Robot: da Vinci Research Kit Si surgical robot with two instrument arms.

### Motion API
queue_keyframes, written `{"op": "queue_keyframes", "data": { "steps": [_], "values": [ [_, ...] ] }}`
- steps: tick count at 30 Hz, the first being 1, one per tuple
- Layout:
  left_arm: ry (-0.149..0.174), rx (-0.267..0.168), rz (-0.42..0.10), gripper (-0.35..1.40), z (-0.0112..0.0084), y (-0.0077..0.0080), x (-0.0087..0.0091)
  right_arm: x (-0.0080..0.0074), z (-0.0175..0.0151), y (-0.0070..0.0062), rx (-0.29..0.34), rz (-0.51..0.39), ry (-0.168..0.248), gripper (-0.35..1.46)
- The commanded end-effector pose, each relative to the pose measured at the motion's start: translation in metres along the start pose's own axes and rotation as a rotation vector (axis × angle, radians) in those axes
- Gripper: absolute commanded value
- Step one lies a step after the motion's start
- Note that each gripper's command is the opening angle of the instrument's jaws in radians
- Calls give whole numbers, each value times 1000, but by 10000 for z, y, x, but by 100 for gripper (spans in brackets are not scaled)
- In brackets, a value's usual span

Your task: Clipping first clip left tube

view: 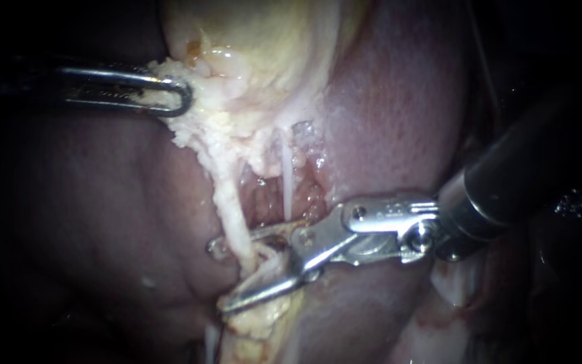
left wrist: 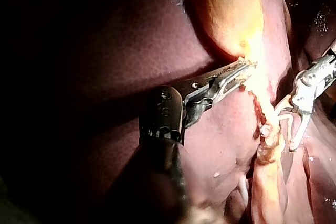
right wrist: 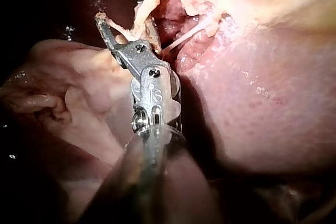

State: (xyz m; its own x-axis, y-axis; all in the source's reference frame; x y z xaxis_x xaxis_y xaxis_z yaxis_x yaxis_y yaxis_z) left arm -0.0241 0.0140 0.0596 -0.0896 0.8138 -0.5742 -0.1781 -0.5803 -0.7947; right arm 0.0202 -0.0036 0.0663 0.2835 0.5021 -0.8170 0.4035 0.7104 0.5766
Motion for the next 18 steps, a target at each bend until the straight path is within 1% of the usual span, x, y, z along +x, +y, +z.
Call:
{"op": "queue_keyframes", "data": {
  "steps": [1, 6, 13, 18],
  "values": [
    [0, -1, 0, -35, 0, 0, 0, 0, 3, -1, 2, -2, 6, 43],
    [0, -1, 0, -35, 0, -1, 0, -2, 11, -3, 4, -6, 9, 41],
    [1, 2, 0, -35, 0, -2, 0, 0, 17, 2, 3, -6, 15, 33],
    [1, 2, 0, -35, 1, -2, 0, 0, 17, 2, 2, 0, 15, 22]
  ]
}}
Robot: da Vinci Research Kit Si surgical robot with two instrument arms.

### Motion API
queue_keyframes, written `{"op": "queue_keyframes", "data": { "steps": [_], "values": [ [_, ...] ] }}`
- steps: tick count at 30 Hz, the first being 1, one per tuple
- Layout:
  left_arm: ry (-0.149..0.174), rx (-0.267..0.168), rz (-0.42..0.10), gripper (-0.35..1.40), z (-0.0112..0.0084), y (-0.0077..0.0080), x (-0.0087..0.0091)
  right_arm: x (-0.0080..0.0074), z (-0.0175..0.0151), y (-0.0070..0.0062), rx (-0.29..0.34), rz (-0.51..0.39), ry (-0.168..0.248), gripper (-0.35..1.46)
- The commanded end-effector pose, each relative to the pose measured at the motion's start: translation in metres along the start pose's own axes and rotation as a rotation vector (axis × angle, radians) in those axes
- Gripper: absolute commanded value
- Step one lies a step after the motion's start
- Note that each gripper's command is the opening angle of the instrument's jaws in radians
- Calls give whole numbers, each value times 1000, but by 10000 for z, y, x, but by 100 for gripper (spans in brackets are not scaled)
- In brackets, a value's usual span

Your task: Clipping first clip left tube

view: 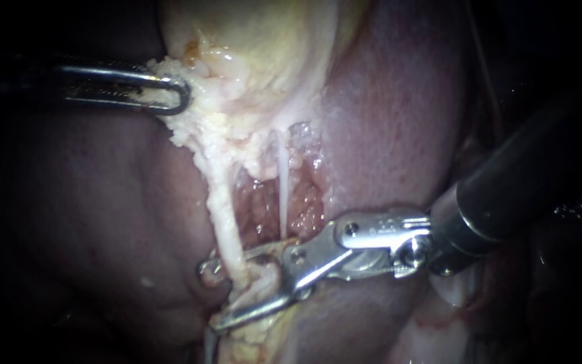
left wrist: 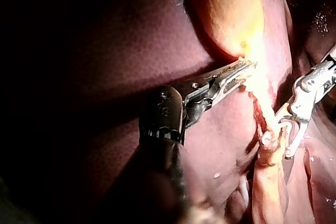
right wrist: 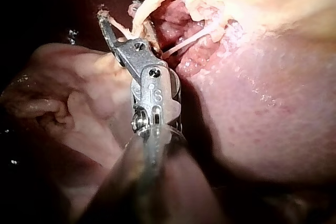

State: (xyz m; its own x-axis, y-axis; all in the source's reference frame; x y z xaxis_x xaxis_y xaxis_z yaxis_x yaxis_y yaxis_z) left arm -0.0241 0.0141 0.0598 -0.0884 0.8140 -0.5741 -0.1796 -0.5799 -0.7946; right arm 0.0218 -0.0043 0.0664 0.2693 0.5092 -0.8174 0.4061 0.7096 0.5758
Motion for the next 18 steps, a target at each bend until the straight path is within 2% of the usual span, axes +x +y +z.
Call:
{"op": "queue_keyframes", "data": {
  "steps": [1, 6, 11, 16, 18],
  "values": [
    [0, 1, 0, -35, 0, 0, 0, 0, 0, 0, 0, 1, -1, 19],
    [0, 1, 0, -35, 0, 0, 0, 0, -1, -1, 0, 13, 0, 0],
    [0, 1, 0, -35, 0, 0, 0, 1, -3, -3, 2, 49, 0, -35],
    [0, 1, 0, -35, 0, 0, 0, 1, -5, -4, 3, 102, 3, -35],
    [0, 1, 0, -35, 0, 0, 0, 1, -5, -6, -1, 102, -11, -35]
  ]
}}
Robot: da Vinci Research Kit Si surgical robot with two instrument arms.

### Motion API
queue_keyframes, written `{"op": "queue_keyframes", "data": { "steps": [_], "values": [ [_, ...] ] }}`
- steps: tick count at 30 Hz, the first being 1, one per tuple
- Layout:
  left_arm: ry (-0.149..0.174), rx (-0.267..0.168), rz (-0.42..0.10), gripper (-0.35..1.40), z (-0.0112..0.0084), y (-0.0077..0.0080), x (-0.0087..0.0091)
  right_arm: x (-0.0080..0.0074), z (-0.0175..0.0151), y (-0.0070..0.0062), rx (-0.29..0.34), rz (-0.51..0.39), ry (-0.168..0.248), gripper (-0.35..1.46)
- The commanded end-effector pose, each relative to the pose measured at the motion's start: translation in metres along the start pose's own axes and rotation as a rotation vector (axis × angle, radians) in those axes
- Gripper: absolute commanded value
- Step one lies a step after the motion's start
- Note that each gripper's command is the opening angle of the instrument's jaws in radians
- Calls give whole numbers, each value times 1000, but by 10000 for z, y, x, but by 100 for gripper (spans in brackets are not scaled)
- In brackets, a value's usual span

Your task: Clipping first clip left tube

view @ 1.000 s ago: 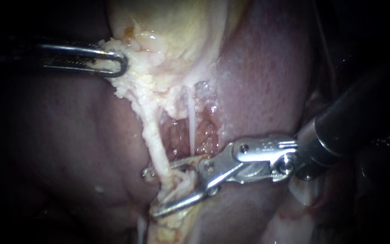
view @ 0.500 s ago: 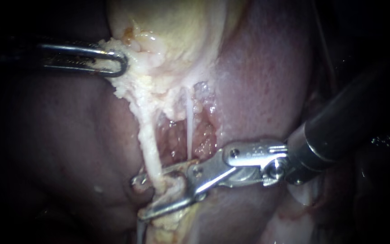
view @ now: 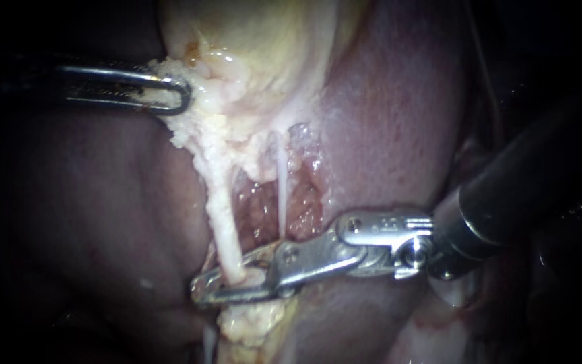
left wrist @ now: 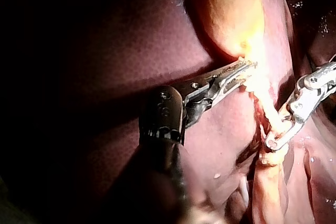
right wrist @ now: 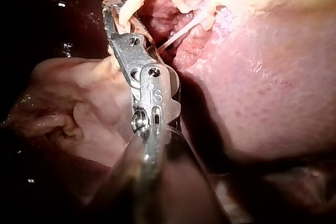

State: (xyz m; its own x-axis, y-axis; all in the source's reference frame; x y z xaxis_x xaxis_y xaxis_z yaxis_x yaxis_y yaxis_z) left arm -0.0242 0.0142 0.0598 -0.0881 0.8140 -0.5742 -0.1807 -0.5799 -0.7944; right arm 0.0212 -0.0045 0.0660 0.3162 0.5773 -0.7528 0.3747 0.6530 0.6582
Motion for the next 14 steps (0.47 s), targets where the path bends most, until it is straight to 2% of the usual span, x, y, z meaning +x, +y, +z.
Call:
{"op": "queue_keyframes", "data": {
  "steps": [1, 14],
  "values": [
    [0, 0, 0, -35, 0, 0, 0, 0, -1, 0, -1, -3, -10, -35],
    [0, 0, 0, -35, 0, -1, 0, 0, -1, 1, -1, -3, -11, -35]
  ]
}}
